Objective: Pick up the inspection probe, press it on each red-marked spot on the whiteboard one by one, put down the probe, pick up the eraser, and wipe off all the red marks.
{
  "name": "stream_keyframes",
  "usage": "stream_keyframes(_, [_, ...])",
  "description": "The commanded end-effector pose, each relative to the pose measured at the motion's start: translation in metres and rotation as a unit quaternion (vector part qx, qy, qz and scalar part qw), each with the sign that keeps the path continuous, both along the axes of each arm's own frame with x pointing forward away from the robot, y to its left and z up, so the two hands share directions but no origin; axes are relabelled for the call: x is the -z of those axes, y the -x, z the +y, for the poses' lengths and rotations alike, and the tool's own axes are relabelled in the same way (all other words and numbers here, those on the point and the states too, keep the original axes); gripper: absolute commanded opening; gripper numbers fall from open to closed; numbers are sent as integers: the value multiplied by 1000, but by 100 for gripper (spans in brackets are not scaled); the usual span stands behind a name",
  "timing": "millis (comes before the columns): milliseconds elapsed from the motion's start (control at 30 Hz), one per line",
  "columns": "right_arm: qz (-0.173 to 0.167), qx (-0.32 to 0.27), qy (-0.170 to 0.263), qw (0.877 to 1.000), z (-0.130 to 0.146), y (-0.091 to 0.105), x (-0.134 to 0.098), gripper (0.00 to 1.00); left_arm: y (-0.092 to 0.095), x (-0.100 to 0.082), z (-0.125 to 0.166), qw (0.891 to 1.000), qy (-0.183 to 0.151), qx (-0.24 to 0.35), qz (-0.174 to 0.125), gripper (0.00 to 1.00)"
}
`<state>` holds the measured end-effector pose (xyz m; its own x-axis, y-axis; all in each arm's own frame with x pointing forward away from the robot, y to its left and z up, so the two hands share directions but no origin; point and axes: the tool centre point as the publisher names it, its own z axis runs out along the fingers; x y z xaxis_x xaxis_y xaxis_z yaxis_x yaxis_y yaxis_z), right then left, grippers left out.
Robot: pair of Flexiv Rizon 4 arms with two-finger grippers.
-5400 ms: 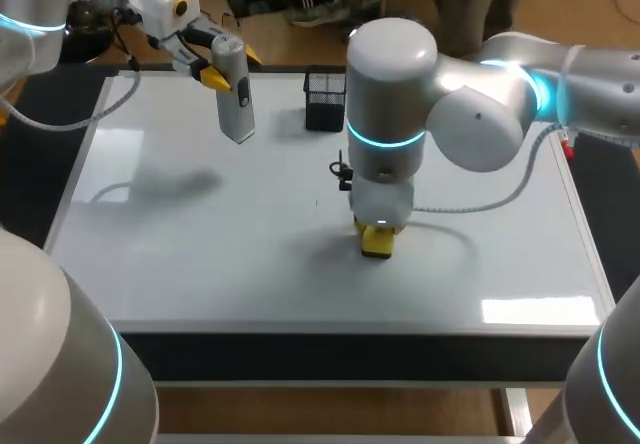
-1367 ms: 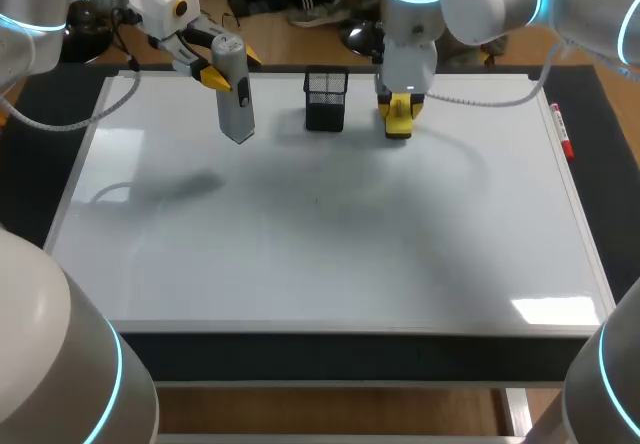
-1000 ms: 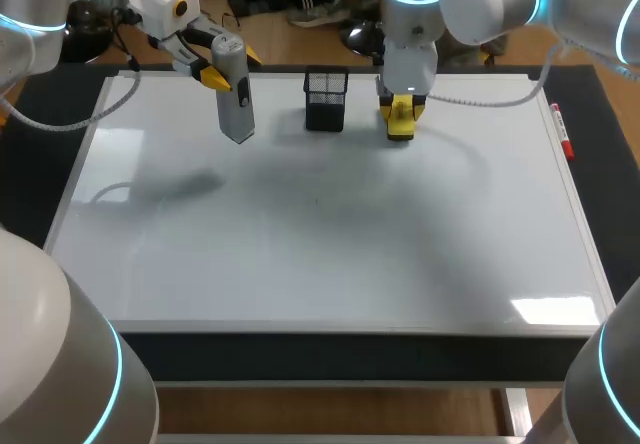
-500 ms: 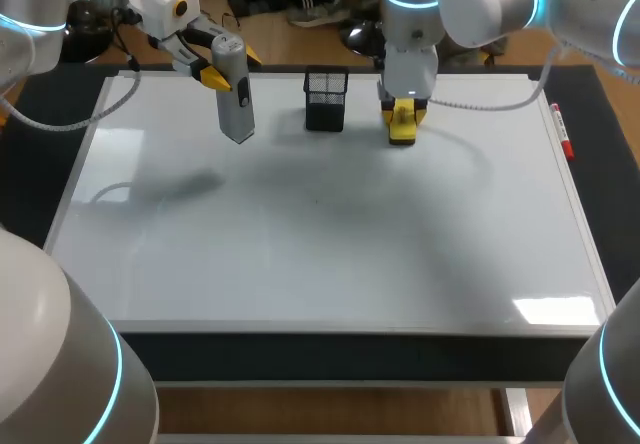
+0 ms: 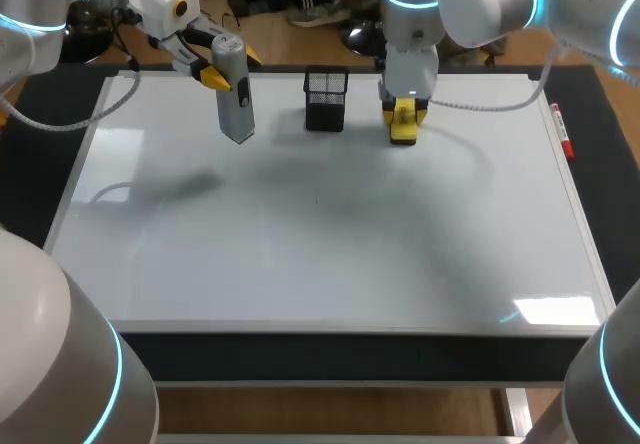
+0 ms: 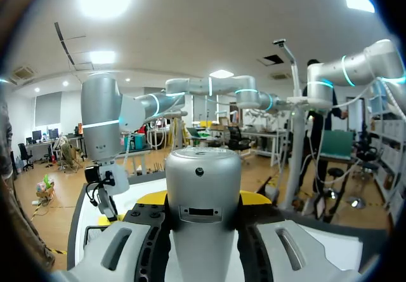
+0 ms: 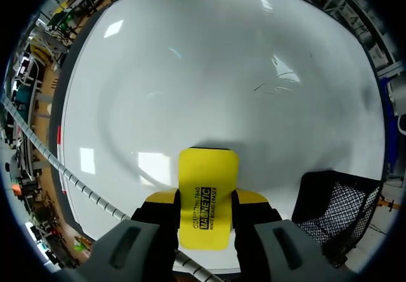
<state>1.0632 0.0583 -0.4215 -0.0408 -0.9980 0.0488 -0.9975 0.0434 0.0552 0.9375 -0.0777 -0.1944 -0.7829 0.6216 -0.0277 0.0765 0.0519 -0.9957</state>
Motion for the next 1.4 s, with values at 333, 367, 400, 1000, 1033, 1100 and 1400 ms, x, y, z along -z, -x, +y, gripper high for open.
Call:
stream_keyframes(333, [-31,22,-3,999,-13,3,-23,100,-1,0,0,1000,1,2,0,0])
stream_keyframes(367, [-34,26,-5,999,-15,4,-26,100,-1,0,0,1000,1,2,0,0])
stream_keyframes(400, [-38,32,-6,999,-17,5,-29,100,-1,0,0,1000,1,2,0,0])
stream_keyframes(1000, [-68,227,-88,968,-47,19,-76,100,-1,0,0,1000,1,2,0,0])
stream_keyframes(1033, [-67,252,-105,960,-50,19,-79,100,-1,0,0,1000,1,2,0,0])
stream_keyframes(1100, [-63,286,-126,948,-55,19,-83,100,-1,0,0,1000,1,2,0,0])
stream_keyframes(1400, [-45,417,-194,887,-75,21,-107,100,-1,0,0,1000,1,2,0,0])
